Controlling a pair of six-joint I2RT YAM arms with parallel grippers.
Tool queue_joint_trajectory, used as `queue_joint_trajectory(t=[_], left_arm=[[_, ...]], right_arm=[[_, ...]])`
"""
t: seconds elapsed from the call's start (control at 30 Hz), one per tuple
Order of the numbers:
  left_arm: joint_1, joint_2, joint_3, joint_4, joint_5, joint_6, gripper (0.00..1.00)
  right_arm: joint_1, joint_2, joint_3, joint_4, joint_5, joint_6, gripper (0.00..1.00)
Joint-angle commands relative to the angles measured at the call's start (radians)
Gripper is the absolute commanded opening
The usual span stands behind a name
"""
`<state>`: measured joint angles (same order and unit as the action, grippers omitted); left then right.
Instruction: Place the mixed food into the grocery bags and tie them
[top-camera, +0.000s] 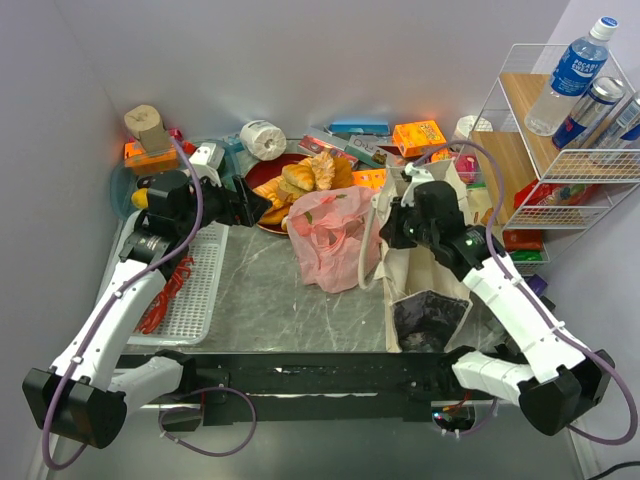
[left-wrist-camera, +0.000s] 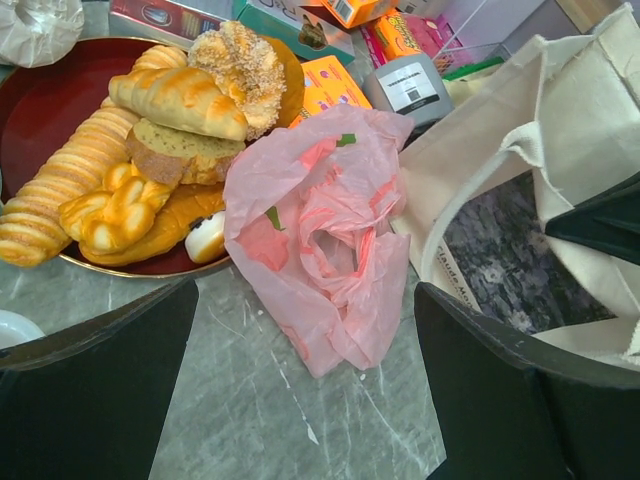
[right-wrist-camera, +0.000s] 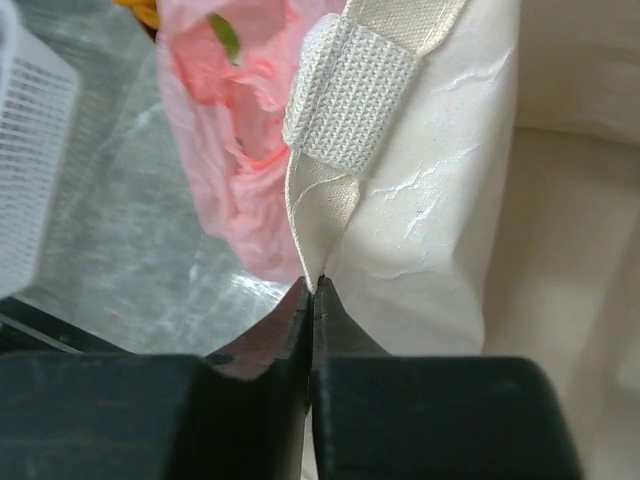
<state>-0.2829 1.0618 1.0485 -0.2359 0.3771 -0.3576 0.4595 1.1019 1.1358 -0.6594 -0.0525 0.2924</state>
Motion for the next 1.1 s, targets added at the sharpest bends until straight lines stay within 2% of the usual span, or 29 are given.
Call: queue_joint_trajectory(t=[0.0,0.03,0.13,0.37,0.5,0.67,0.8,0.93,1.07], left_arm=[[0.004,-0.017,0.002,0.056,0.054,0.002,0.96],[0.004,-0.016,0.004,0.06,0.072,0.0,0.96],[0.004,-0.014,0.005,0.092,0.15,-0.021,0.96],[-0.027,0.023,0.025,0.179,0.295,-0.113,0.96],[-0.104,0.085,0.047,0.201,0.344,-0.15,0.96],[-0.145,0.135,0.054,0.159,0.391,-0.13,0.96],[-0.174,0.15,0.031,0.199,0.445,-0.168,0.96],[-0.217,0.173,0.038,0.167,0.463,-0.152,0.96],[-0.269,0.202,0.05,0.112,0.462,-0.118,0.96]], right_arm=[[0.021,-0.06,-0.08,0.2,-0.105,0.138,0.0],[0.028,-0.069,-0.102,0.315,-0.118,0.196,0.0],[0.067,-0.076,-0.14,0.449,-0.07,0.282,0.0],[0.152,-0.018,-0.166,0.686,0.048,0.422,0.0],[0.22,0.038,-0.151,0.733,0.15,0.442,0.0],[0.267,0.104,-0.145,0.758,0.192,0.47,0.0],[0.287,0.131,-0.127,0.742,0.223,0.45,0.0],[0.294,0.136,-0.11,0.715,0.247,0.429,0.0],[0.294,0.128,-0.102,0.69,0.279,0.409,0.07]])
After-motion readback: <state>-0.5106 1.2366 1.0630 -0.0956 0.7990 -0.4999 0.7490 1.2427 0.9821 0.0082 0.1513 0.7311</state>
